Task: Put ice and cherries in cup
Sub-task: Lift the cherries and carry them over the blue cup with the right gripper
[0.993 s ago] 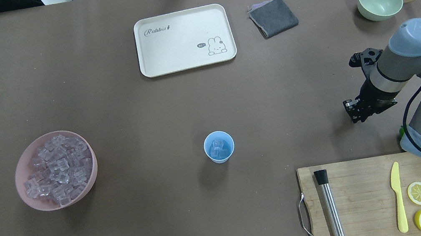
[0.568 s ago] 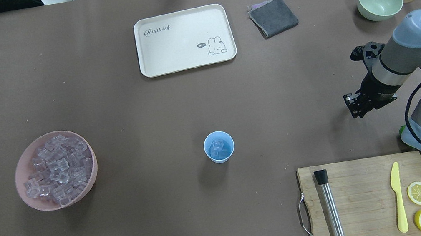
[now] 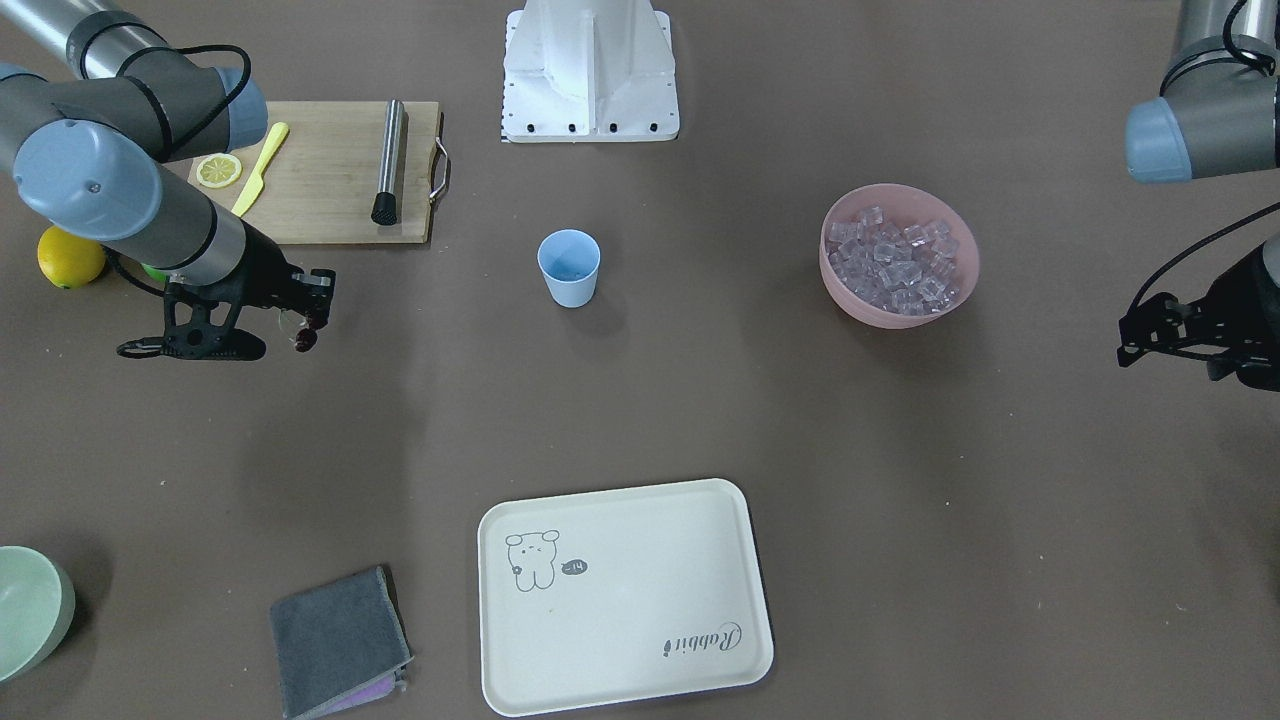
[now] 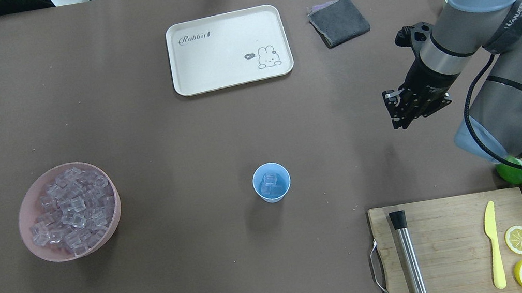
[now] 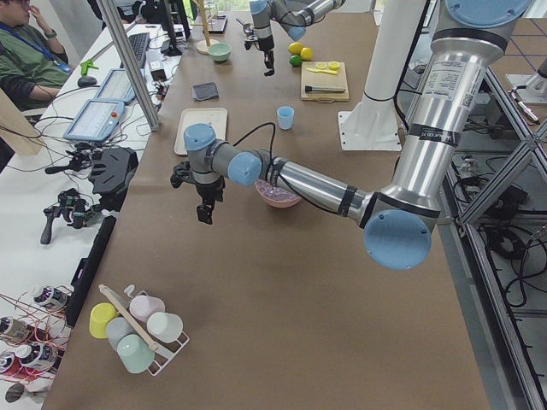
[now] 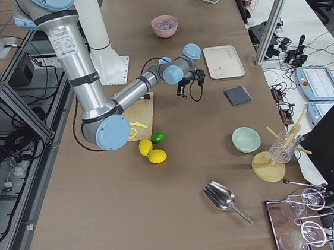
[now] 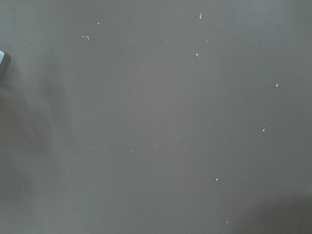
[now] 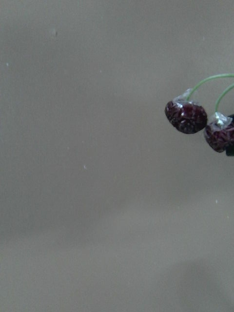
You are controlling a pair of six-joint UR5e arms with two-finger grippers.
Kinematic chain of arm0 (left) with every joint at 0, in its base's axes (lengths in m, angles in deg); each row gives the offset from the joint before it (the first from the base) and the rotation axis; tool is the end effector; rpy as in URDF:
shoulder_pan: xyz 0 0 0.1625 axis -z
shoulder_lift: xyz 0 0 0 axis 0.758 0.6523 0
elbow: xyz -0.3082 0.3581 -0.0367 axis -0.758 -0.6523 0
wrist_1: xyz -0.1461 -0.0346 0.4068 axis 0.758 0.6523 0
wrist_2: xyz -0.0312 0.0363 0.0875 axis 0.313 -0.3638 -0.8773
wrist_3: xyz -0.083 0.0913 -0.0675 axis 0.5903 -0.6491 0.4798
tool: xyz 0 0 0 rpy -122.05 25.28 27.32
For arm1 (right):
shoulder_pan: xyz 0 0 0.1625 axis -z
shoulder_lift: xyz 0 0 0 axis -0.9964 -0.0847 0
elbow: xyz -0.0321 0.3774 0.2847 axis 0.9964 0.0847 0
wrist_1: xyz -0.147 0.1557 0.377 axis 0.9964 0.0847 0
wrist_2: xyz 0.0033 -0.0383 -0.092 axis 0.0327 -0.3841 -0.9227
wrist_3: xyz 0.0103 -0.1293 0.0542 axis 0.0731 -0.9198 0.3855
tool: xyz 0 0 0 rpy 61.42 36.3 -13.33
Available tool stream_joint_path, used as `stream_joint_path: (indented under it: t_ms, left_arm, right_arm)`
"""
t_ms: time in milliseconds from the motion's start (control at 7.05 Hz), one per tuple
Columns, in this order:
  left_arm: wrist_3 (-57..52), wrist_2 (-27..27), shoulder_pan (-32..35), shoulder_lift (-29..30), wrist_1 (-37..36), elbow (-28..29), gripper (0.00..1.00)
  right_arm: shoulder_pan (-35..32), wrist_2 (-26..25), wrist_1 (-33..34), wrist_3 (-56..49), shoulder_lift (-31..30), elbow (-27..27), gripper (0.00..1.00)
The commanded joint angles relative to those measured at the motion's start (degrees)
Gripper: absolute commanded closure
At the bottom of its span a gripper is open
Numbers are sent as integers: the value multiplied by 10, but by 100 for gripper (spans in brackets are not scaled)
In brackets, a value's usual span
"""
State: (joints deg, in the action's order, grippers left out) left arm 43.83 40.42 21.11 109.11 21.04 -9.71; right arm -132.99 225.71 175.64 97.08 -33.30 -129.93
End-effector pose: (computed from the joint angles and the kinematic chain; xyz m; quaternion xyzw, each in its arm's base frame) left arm 0.1733 -0.6199 0.5512 0.0662 0.3654 0.0949 0.9237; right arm -0.4141 -0.5053 0.4244 -0.1121 -0.4454 0.0020 0.8883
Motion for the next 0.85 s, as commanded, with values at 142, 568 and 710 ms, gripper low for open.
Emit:
stream_joint_path:
  t_ms: [142,568,710]
  left_arm:
    - [1,9,-1,1,-2,1,3]
    - [1,9,-2,2,-2,2,3]
    - [1,9,-3,2,-2,3,3]
  right_arm:
    - [6,100,-65,40,68,35,100]
    - [63,96,-135,153,164,94,100]
    - [85,94,-138,159,197,120,100]
